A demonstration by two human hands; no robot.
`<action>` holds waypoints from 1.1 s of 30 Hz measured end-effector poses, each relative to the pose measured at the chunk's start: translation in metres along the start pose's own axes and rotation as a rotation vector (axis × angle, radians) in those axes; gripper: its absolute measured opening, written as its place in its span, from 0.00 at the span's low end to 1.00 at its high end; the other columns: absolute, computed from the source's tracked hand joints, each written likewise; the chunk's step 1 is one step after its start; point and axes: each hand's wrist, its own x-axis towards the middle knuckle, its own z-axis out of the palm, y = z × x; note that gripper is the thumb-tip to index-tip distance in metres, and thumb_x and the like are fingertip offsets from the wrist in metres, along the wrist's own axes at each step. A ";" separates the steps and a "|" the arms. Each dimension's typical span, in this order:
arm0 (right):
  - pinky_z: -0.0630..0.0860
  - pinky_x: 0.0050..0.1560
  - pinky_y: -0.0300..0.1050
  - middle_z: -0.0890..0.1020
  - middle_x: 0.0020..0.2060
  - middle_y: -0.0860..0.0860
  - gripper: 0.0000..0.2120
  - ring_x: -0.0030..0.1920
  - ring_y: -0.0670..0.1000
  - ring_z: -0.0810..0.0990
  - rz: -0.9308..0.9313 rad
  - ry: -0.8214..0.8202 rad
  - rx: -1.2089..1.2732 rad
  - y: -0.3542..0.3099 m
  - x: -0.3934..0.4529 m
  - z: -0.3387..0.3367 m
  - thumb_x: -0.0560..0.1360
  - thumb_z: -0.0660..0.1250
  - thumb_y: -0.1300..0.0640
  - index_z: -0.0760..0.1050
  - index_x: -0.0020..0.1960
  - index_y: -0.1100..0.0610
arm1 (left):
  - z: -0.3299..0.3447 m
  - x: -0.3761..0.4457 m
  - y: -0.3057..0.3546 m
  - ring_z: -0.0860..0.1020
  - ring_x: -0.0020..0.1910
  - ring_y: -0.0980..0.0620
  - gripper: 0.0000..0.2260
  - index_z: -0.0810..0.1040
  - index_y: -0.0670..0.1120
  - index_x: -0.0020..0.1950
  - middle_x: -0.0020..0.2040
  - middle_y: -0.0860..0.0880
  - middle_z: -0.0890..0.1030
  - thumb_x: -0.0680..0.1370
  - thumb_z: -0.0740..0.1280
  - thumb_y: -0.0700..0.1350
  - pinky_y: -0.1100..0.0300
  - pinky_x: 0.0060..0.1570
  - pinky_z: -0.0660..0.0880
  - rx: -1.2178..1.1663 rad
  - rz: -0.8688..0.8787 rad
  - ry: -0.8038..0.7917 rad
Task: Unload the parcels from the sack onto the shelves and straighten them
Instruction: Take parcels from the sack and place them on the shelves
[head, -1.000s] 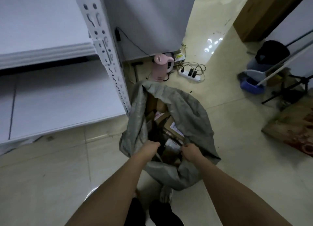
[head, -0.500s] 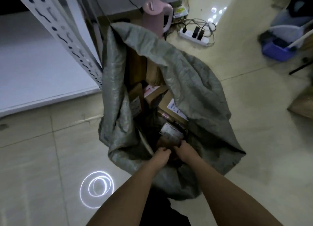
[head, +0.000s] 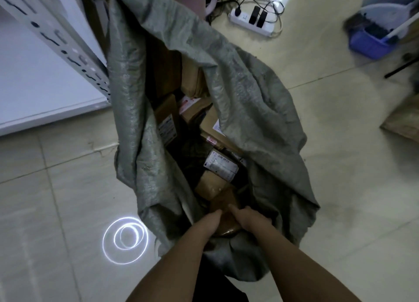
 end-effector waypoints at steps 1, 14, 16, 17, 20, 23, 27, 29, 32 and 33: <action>0.56 0.73 0.56 0.63 0.75 0.55 0.41 0.74 0.60 0.62 0.016 -0.031 0.056 0.001 0.003 0.003 0.74 0.50 0.28 0.56 0.77 0.54 | 0.001 0.000 0.000 0.76 0.60 0.44 0.22 0.73 0.41 0.68 0.62 0.41 0.77 0.81 0.56 0.53 0.57 0.60 0.71 0.001 0.001 0.020; 0.65 0.70 0.55 0.72 0.68 0.52 0.28 0.67 0.55 0.71 -0.373 0.089 0.656 0.000 -0.102 -0.014 0.78 0.59 0.49 0.57 0.76 0.47 | -0.014 -0.104 0.001 0.79 0.44 0.53 0.35 0.68 0.42 0.65 0.48 0.49 0.80 0.65 0.70 0.60 0.62 0.38 0.73 -0.293 0.265 0.311; 0.66 0.70 0.55 0.71 0.70 0.52 0.27 0.68 0.53 0.70 -0.511 0.143 0.713 -0.014 -0.137 -0.025 0.78 0.60 0.55 0.59 0.76 0.49 | -0.018 -0.134 0.004 0.78 0.48 0.51 0.39 0.64 0.46 0.67 0.52 0.50 0.78 0.63 0.73 0.61 0.59 0.47 0.74 -0.342 0.332 0.363; 0.66 0.70 0.53 0.70 0.71 0.52 0.27 0.68 0.52 0.70 -0.570 0.158 0.731 -0.020 -0.154 -0.030 0.78 0.59 0.58 0.59 0.76 0.50 | -0.021 -0.150 0.007 0.78 0.52 0.50 0.42 0.62 0.46 0.68 0.55 0.50 0.77 0.60 0.74 0.62 0.55 0.53 0.75 -0.368 0.361 0.387; 0.62 0.73 0.52 0.64 0.74 0.53 0.28 0.73 0.51 0.64 -0.723 0.234 0.652 -0.035 -0.206 -0.045 0.79 0.58 0.62 0.57 0.77 0.54 | -0.031 -0.198 0.024 0.77 0.58 0.45 0.55 0.62 0.44 0.73 0.62 0.46 0.77 0.51 0.77 0.62 0.49 0.60 0.75 -0.443 0.444 0.390; 0.57 0.74 0.51 0.59 0.76 0.50 0.29 0.76 0.50 0.58 -0.852 0.390 0.434 -0.040 -0.257 -0.061 0.79 0.58 0.63 0.56 0.78 0.53 | -0.044 -0.252 0.041 0.76 0.60 0.45 0.54 0.62 0.42 0.74 0.64 0.43 0.76 0.54 0.81 0.57 0.56 0.56 0.74 -0.524 0.470 0.416; 0.47 0.74 0.47 0.49 0.78 0.41 0.32 0.76 0.42 0.48 -0.944 0.522 0.141 -0.036 -0.322 -0.082 0.76 0.52 0.51 0.47 0.78 0.44 | -0.063 -0.317 0.062 0.73 0.63 0.44 0.48 0.60 0.42 0.72 0.66 0.43 0.73 0.61 0.80 0.55 0.54 0.60 0.72 -0.567 0.486 0.479; 0.42 0.74 0.44 0.47 0.77 0.39 0.34 0.76 0.41 0.44 -1.019 0.599 0.026 -0.031 -0.353 -0.092 0.73 0.50 0.48 0.43 0.77 0.40 | -0.072 -0.350 0.069 0.71 0.66 0.43 0.49 0.58 0.42 0.73 0.69 0.42 0.70 0.61 0.79 0.57 0.51 0.65 0.69 -0.545 0.527 0.518; 0.36 0.74 0.42 0.46 0.77 0.38 0.34 0.76 0.41 0.41 -1.125 0.678 -0.136 -0.023 -0.388 -0.101 0.74 0.52 0.47 0.41 0.76 0.40 | -0.085 -0.389 0.071 0.70 0.66 0.43 0.49 0.57 0.42 0.73 0.68 0.43 0.70 0.62 0.79 0.59 0.50 0.67 0.68 -0.504 0.584 0.541; 0.36 0.73 0.40 0.46 0.77 0.38 0.33 0.76 0.40 0.42 -1.158 0.692 -0.163 -0.022 -0.398 -0.104 0.74 0.53 0.48 0.43 0.77 0.41 | -0.090 -0.401 0.071 0.71 0.66 0.43 0.48 0.57 0.42 0.72 0.67 0.43 0.71 0.62 0.79 0.59 0.48 0.67 0.68 -0.504 0.601 0.530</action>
